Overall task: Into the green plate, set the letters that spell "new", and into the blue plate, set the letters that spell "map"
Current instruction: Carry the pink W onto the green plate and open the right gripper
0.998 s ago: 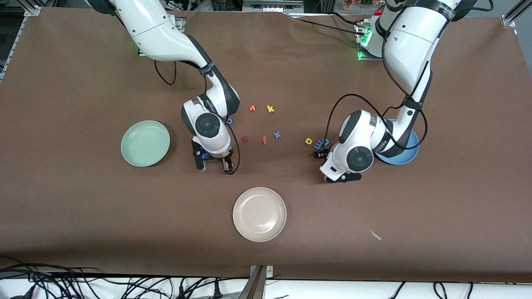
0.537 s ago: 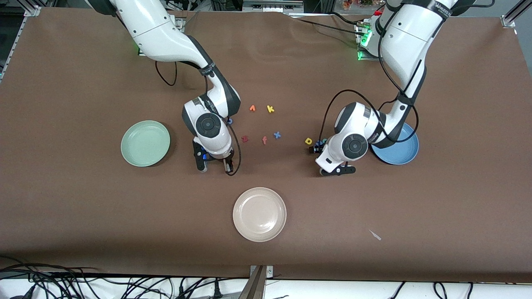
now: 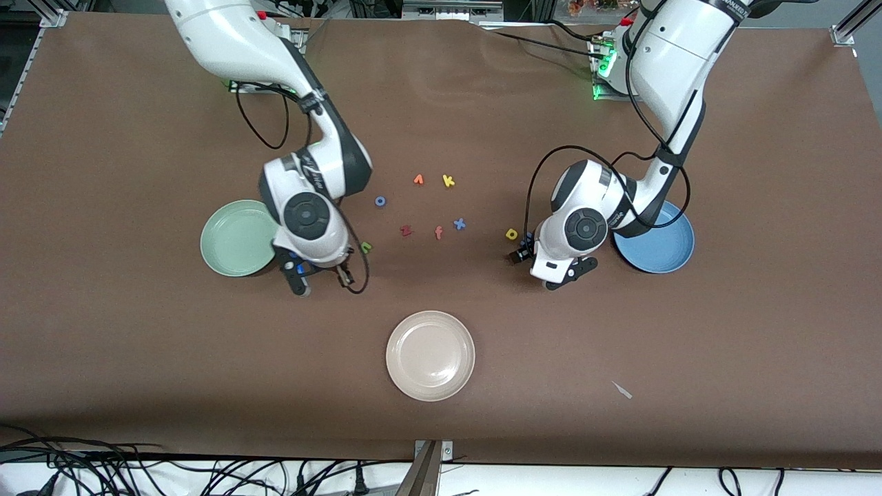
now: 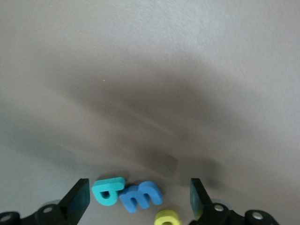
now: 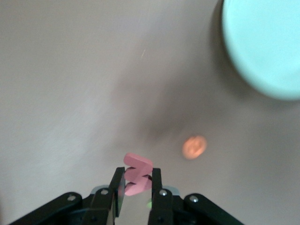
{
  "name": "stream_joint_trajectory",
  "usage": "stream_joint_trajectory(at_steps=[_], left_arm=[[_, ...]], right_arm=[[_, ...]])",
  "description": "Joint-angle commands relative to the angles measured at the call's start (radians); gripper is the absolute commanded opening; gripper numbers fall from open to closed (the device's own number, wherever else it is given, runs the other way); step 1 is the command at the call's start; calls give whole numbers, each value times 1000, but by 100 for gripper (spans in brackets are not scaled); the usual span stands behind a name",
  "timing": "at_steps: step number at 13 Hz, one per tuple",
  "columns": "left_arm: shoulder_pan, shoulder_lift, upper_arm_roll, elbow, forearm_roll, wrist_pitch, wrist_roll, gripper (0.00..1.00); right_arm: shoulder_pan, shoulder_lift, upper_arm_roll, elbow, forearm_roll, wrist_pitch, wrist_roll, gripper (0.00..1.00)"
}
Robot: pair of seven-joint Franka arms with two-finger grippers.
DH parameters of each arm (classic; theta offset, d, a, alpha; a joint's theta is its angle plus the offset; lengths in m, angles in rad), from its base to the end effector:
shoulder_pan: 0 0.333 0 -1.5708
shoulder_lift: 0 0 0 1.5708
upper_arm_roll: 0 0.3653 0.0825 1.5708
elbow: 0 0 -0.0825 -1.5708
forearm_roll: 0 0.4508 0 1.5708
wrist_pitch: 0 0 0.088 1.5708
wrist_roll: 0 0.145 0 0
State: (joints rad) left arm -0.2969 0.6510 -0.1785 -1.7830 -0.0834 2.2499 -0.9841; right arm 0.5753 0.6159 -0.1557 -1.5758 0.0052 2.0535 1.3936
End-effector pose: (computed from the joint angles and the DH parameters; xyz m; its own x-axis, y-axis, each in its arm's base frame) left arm 0.6262 -0.3236 0.1332 0.8017 0.5496 -0.2350 0.5519 -0.8316 -0.0617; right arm 0.6893 0.3221 0.2373 0.5806 -0.8119 0.0609 -0.8100 -0.5684 0.1443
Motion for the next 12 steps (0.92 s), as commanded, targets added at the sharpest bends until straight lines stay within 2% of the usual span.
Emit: stream_joint_trajectory(at_steps=[1,3,5,7,8,9,10,11,12], left_arm=[[-10,-16,-7,-22,-33,39,-144,94],[-10,-14,-28,-24,-33,40,-214,90],[-31,-10,-36,-30,-32,40,-252,90],[-45,7,-36,-30,-30,75,-292,90],[-53,9,-36,-32,-30,80,-294,88],[-56,10,-36,-32,-30,82,-294,81],[-57,12,-36,-32,-30,82,-294,74],[-59,13,-36,-35,-30,82,-294,67],[-59,13,-36,-36,-30,82,-294,66]], right_arm=[[-5,-151,-65,-186,24,-7,-247,13],[-5,-272,-114,-370,36,60,-376,13],[-5,-361,-152,-572,36,217,-456,14],[-5,-381,-206,-705,36,360,-557,14],[-5,-372,-214,-754,36,438,-579,14],[-5,-361,-225,-785,36,494,-597,16],[-5,-357,-228,-787,36,502,-617,22],[-5,-355,-228,-787,36,504,-619,67],[-5,-352,-228,-785,36,501,-616,100]])
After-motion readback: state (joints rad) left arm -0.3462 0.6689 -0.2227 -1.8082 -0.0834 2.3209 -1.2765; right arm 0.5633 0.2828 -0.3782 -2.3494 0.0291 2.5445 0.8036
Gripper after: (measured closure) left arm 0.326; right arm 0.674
